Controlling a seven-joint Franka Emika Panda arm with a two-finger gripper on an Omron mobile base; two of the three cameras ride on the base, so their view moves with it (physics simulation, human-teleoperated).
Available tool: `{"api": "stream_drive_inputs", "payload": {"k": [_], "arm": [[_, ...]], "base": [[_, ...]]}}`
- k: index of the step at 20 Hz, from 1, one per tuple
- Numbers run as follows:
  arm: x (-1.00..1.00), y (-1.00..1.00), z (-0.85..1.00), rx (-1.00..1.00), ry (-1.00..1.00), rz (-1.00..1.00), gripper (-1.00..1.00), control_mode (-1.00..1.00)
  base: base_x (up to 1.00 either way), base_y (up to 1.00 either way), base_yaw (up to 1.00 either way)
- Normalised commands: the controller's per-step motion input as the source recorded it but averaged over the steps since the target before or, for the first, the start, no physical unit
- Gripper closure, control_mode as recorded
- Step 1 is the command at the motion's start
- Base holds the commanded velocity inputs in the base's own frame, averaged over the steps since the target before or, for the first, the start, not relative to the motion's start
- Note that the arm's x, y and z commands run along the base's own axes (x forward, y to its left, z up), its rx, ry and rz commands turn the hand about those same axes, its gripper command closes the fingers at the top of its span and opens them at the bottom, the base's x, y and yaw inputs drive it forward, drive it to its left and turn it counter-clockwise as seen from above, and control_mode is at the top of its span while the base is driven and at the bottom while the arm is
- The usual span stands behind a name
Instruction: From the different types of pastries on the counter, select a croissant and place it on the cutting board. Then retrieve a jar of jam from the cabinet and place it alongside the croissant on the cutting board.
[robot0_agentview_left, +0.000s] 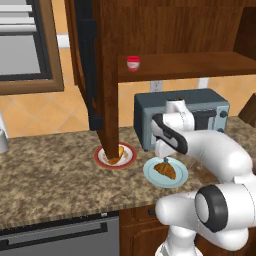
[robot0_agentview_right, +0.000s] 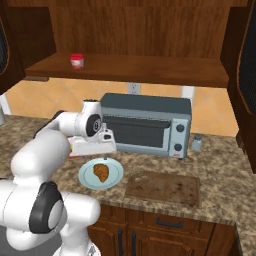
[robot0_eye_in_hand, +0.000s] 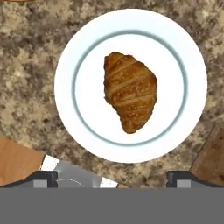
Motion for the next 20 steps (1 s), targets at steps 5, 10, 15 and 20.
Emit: {"api": "stream_drive_inputs", "payload": {"k": [5,10,15,20], "arm": [[0.19,0.00,-0.49,0.00,0.10,0.24,-1.00,-1.00],[0.00,0.00,-0.14,0.01,-0.07,0.13,-1.00,-1.00],[0.06,0.00,-0.25,0.06,-0.27,0.11,-1.00,-1.00],[0.20,0.00,-0.27,0.03,-0.04,0.04,-1.00,-1.00]], "base": [[0.00,0.00,0.00],[0.00,0.00,0.00],[0.00,0.00,0.00],[0.00,0.00,0.00]]}}
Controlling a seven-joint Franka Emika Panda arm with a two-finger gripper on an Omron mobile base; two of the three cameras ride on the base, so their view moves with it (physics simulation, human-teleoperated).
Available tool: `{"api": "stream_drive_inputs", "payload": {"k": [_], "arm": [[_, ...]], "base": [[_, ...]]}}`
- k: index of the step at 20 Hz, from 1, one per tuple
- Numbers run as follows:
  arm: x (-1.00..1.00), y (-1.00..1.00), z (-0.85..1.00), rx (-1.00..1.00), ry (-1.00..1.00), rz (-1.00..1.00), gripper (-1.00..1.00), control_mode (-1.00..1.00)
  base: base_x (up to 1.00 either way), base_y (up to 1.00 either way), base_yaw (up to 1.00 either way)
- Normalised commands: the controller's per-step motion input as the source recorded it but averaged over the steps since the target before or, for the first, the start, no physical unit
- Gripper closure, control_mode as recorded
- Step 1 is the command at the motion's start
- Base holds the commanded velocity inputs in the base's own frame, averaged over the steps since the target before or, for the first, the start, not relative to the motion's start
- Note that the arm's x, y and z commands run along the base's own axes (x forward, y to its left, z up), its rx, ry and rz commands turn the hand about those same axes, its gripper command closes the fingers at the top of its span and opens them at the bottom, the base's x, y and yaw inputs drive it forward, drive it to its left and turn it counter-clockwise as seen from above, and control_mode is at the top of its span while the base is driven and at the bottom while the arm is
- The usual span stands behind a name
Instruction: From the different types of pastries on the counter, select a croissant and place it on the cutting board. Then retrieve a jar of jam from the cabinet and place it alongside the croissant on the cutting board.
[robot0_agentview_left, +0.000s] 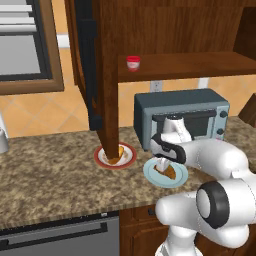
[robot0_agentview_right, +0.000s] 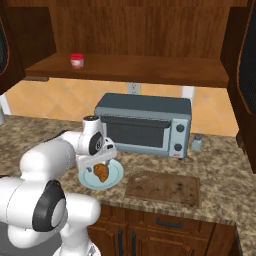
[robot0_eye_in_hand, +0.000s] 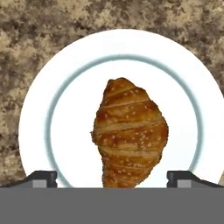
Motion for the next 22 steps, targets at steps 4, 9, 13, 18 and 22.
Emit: {"api": "stream_drive_inputs", "payload": {"k": [4,9,13,18,22], "arm": [[0.46,0.00,-0.13,0.01,0.11,0.00,-1.00,-1.00],[0.39,0.00,-0.09,0.01,0.03,0.00,-1.00,-1.00],[0.18,0.00,-0.30,0.02,0.00,0.03,-1.00,-1.00],[0.02,0.00,-0.53,0.02,0.01,0.07,-1.00,-1.00],[-0.15,-0.01,-0.58,0.06,0.02,0.04,-1.00,-1.00]], "base": [[0.00,0.00,0.00],[0.00,0.00,0.00],[0.00,0.00,0.00],[0.00,0.00,0.00],[0.00,0.00,0.00]]}}
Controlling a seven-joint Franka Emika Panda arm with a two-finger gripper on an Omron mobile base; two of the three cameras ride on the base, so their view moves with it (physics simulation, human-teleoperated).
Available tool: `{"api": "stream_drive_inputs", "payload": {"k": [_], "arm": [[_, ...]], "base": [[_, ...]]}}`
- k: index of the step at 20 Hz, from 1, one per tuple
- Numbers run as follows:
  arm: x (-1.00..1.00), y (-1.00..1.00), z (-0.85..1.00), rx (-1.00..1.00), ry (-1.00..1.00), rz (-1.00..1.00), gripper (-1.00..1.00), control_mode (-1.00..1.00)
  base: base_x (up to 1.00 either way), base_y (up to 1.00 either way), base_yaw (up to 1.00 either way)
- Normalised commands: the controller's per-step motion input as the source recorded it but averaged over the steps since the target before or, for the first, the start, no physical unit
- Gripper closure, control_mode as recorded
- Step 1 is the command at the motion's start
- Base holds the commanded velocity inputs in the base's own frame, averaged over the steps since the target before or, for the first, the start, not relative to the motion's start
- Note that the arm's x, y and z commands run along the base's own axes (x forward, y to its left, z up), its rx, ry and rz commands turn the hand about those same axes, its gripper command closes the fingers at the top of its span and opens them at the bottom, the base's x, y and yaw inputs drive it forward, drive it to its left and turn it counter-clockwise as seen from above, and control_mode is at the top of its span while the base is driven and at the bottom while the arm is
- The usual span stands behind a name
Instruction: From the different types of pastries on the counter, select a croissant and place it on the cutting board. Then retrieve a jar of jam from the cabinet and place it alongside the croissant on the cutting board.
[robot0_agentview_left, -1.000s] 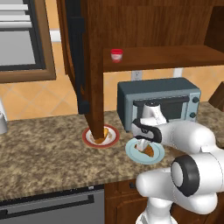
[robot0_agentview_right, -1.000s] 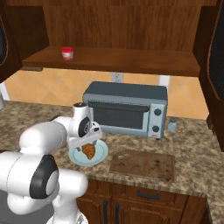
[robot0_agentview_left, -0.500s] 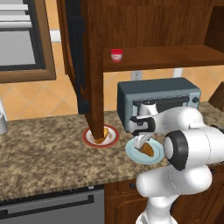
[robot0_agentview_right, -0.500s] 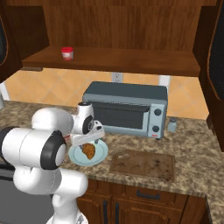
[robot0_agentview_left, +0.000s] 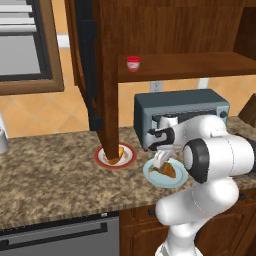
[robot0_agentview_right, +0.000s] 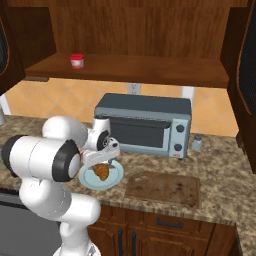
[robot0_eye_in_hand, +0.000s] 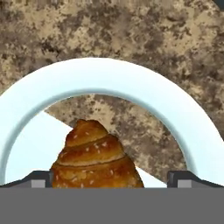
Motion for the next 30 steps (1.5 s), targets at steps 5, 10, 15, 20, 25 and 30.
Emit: {"api": "stream_drive_inputs", "payload": {"k": [5,10,15,20,25,30], "arm": [[-0.96,-0.07,-0.32,0.14,0.00,-0.02,-1.00,-1.00],[-0.71,0.23,-0.70,0.02,0.09,-0.02,1.00,-1.00],[0.33,-0.10,0.55,0.03,0.16,-0.02,1.00,-1.00],[-0.04,-0.39,1.00,0.02,0.12,-0.10,1.00,-1.00],[-0.39,-0.59,0.22,0.00,0.22,-0.18,1.00,-1.00],[-0.44,-0.75,0.00,0.00,0.16,-0.17,1.00,-1.00]], "base": [[0.00,0.00,0.00],[0.00,0.00,0.00],[0.00,0.00,0.00],[0.00,0.00,0.00],[0.00,0.00,0.00],[0.00,0.00,0.00]]}}
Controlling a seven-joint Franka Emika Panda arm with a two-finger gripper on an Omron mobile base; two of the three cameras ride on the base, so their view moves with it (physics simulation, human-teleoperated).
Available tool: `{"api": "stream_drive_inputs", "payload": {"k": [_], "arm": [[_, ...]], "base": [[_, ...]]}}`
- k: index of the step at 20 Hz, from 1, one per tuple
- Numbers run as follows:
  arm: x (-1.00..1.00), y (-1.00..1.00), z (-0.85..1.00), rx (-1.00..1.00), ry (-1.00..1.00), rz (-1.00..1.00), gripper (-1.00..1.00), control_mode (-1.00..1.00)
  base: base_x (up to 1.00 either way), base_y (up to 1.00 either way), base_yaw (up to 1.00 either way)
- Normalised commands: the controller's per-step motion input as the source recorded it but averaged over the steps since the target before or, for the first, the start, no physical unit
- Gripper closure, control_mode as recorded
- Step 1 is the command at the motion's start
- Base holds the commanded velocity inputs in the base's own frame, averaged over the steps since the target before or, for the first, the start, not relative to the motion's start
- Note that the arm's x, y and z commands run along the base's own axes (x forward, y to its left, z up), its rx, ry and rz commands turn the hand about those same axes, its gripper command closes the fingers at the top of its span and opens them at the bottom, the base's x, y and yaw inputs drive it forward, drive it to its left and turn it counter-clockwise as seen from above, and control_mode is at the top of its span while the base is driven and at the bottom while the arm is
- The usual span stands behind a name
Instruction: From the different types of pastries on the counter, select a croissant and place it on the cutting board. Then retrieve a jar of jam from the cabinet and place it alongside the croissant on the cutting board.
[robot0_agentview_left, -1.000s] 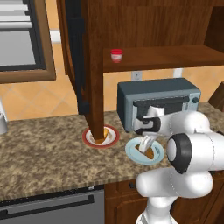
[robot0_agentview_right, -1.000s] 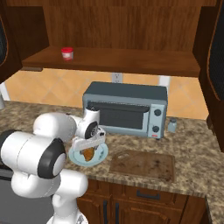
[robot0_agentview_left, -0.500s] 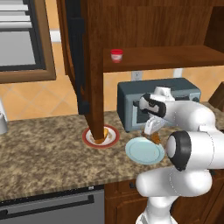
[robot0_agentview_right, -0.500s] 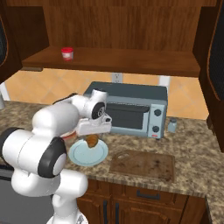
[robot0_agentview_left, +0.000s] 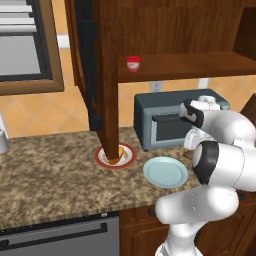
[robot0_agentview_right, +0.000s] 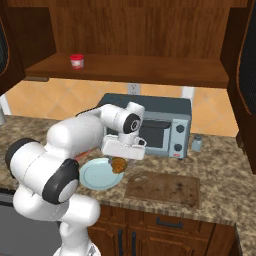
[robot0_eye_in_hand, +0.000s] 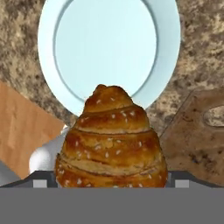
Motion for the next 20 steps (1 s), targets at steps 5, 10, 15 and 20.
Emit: {"api": "stream_drive_inputs", "payload": {"k": [5,10,15,20], "arm": [[-0.49,-0.73,-0.02,0.00,0.04,-0.19,1.00,-1.00],[-0.22,-0.54,-0.04,0.00,0.05,-0.16,1.00,-1.00],[0.00,-0.48,0.00,-0.01,0.06,-0.15,1.00,-1.00],[0.00,-0.47,-0.01,-0.07,0.00,-0.13,1.00,-1.00]], "base": [[0.00,0.00,0.00],[0.00,0.00,0.00],[0.00,0.00,0.00],[0.00,0.00,0.00]]}}
